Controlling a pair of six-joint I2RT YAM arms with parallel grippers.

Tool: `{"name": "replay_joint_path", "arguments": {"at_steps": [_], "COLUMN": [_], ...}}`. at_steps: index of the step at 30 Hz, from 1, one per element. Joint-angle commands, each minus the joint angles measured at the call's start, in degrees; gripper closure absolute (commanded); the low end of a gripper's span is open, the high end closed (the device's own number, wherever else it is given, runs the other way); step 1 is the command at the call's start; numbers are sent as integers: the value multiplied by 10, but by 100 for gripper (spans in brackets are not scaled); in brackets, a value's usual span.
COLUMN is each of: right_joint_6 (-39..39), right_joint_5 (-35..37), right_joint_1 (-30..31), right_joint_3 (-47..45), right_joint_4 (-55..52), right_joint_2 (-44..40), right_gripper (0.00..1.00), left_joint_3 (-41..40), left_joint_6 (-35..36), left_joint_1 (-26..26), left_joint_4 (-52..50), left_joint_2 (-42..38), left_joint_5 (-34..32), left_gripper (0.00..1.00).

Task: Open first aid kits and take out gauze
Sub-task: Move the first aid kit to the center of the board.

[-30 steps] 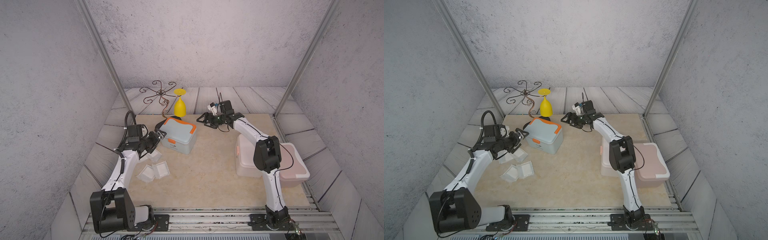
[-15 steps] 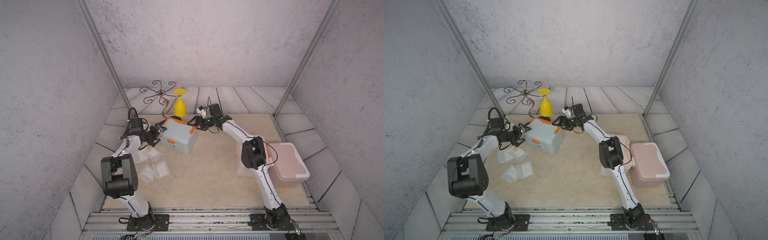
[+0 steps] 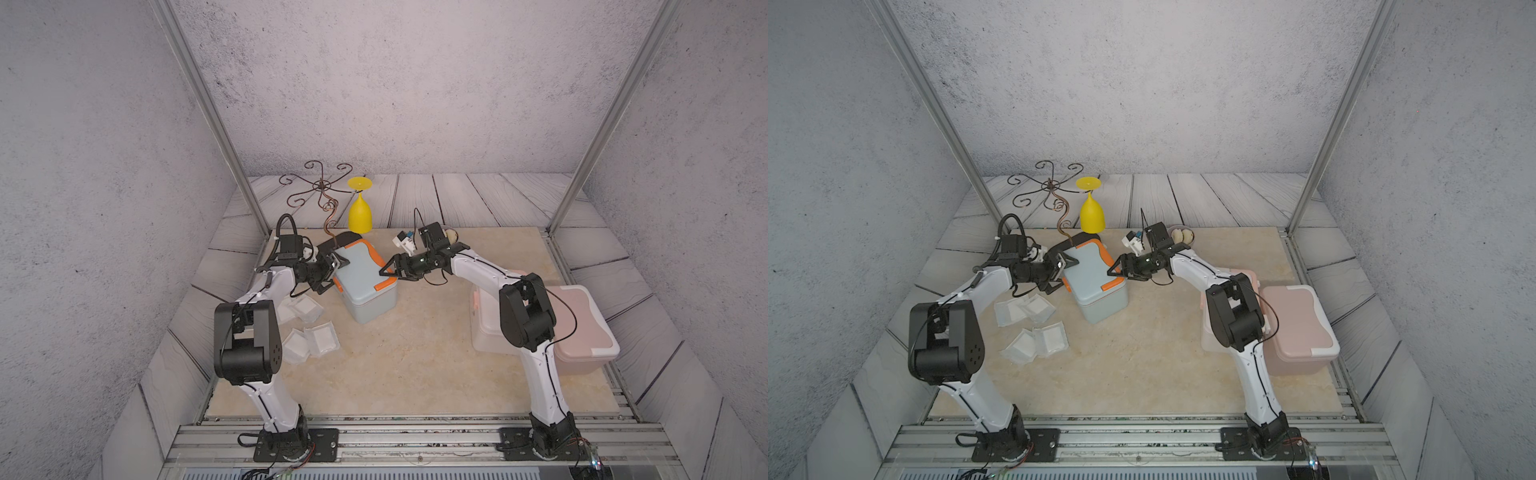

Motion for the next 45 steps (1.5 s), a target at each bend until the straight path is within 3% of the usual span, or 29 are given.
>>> {"name": "replay_joint_path", "arguments": {"at_steps": [1, 14, 21, 29, 39, 45], "right_joint_6": [-36, -67, -52, -39, -48, -19], "right_joint_5": [31, 215, 354, 363, 349, 302], "right_joint_1": [21, 27, 24, 20, 2, 1], "right_joint_3": [-53, -304, -346, -357, -319, -328], "right_joint_4": [-28, -140, -246, -265, -249, -218], "right_joint_2": [-60, -321, -422, -466, -405, -388], "right_gripper": [26, 23, 20, 10, 7, 7], "left_joint_3": [-22, -91, -135, -149, -107, -86], "left_joint_6": [9, -18, -49, -86, -67, -70], "left_joint_1": [-39, -213, -285, -321, -303, -283], "left_joint_4": [-10, 1, 22, 108, 128, 151], "left_joint_2": [-30, -121, -163, -139, -68, -49], "left_joint_5": [15, -8, -29, 3, 13, 36], "left_gripper": [10, 10, 10, 10, 9, 9]}}
